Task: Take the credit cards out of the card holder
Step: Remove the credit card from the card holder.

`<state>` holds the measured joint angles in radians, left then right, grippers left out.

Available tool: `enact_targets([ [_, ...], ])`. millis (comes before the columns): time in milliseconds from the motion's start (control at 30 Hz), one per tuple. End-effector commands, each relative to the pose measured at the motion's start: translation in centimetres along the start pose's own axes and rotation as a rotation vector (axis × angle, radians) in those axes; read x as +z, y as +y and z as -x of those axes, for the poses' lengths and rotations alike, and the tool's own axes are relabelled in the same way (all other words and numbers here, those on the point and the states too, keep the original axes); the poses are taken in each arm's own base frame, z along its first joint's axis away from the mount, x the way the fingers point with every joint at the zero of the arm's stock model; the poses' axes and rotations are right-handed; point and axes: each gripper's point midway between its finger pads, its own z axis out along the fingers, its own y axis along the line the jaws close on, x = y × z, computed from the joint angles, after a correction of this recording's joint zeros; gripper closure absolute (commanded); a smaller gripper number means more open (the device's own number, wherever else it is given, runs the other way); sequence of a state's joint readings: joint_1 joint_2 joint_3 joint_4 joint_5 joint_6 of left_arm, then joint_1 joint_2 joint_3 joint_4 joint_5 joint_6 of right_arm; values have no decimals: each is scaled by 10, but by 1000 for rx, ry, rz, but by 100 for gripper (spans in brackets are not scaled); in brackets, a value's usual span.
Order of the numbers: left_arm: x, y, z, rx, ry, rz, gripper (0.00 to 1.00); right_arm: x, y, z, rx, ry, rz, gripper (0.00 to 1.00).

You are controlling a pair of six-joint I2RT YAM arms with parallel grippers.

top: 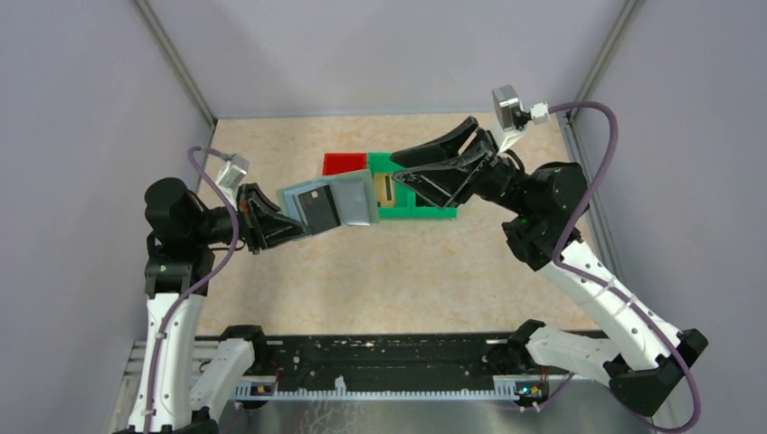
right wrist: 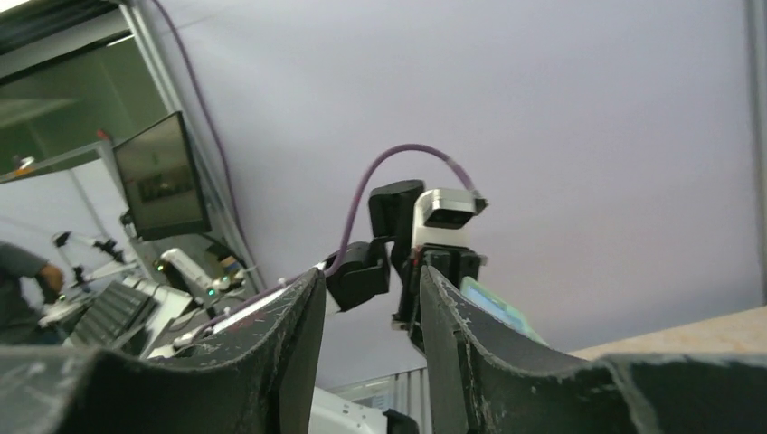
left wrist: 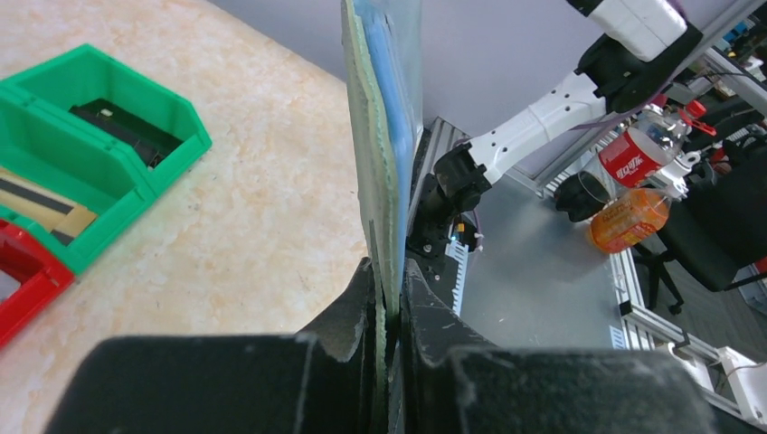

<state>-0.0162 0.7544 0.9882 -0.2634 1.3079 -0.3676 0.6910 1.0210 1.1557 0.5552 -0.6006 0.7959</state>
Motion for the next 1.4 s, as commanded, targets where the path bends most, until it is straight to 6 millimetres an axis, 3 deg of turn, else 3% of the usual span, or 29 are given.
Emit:
enact_targets([
  [0,-1,9,-2,17,14,57,100,6,-18,-57,166,214,31,58],
  [233,-1,21,-6,-1,54,75,100,24,-21,-121,263,421,87,57],
  [367,0,22,-8,-24,85,41,100,18,-43,-146,289,490,34,57],
  [533,0,14,-8,11,100,-10,100,3,-64,-163,322,526,-3,57],
  [800,-1,0,-9,33,102,-90,100,-4,-70,-164,289,530,12,57],
  [1167,1,5,-11,-15,102,-102,100,15,-76,-160,280,480,73,60],
  [1367,1,10,-14,-53,103,-79,100,21,-75,-158,292,458,96,74],
])
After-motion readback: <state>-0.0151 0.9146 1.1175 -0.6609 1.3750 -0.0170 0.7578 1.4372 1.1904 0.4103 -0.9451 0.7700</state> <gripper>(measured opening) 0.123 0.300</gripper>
